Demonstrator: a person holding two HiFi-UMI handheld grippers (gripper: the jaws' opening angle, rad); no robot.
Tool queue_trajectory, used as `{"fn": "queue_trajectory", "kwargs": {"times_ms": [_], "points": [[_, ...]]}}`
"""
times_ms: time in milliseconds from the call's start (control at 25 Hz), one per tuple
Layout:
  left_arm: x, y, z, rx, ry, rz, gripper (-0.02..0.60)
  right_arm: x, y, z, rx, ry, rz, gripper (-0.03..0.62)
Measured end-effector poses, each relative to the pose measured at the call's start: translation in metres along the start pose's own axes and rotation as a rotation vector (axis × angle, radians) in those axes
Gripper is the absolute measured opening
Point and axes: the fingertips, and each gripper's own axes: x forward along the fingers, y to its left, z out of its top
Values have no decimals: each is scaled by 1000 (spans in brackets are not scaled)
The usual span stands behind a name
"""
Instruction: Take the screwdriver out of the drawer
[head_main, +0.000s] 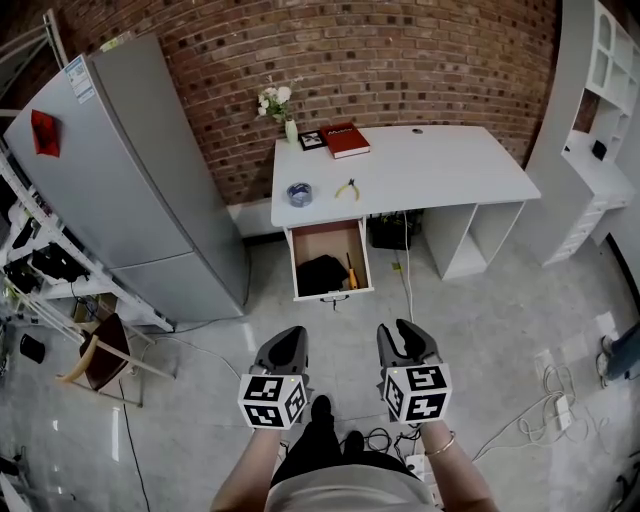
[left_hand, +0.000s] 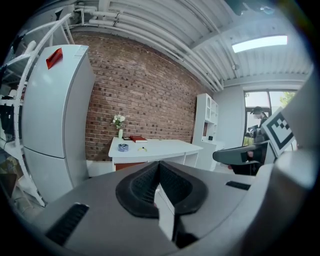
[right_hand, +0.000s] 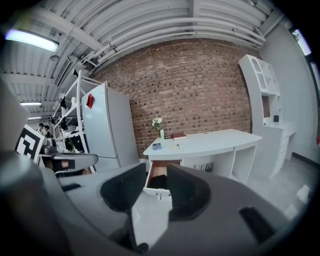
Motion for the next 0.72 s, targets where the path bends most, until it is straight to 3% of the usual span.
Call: {"fn": "queue_trajectory", "kwargs": {"times_ms": [440,720], "points": [[47,40,2,-23,28,-3,-8,62,-6,7,-4,49,-11,117],[97,93,17,-35,38,-17,-8,133,-7,18,19,89,-44,117]]}}
